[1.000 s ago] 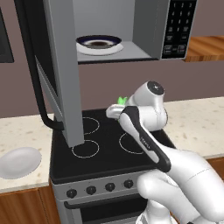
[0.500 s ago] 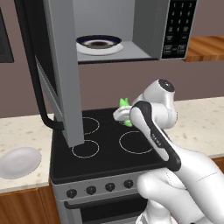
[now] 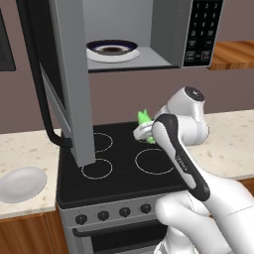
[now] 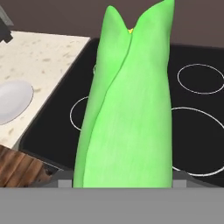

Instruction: Pick the corn from the counter and place it in the microwave. Then turn on the microwave.

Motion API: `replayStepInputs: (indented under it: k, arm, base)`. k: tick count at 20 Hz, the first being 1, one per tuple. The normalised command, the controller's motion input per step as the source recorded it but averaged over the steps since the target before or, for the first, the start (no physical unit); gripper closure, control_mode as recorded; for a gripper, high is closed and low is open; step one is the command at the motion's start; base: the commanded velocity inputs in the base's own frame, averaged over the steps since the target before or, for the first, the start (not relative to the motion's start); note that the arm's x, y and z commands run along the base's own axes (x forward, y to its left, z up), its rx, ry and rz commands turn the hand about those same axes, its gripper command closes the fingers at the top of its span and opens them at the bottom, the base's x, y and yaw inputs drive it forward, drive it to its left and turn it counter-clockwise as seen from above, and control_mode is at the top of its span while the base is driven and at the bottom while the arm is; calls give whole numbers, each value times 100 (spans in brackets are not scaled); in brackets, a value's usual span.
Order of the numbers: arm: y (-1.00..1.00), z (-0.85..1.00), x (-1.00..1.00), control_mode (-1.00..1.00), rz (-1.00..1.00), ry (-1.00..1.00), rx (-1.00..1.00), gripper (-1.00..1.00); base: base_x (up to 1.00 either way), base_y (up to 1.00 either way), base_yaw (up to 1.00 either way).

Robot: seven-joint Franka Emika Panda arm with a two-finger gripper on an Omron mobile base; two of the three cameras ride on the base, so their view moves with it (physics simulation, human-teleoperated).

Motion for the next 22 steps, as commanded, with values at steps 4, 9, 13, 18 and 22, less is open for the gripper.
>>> replayStepInputs:
  k: [4, 9, 13, 18, 22]
  arm:
    - [-6, 34, -10, -100, 4, 0, -8, 100]
    - [-7, 29, -5, -100, 4, 0, -6, 100]
    - [-6, 34, -3, -100, 5, 0, -5, 100]
    - [-5, 33, -5, -100, 3, -2, -5, 100]
    - [-4, 35, -8, -100, 1, -5, -5, 100]
  base:
    - [0, 0, 0]
    - [0, 0, 0]
    - [0, 0, 0]
    - [0, 0, 0]
    - [0, 0, 0]
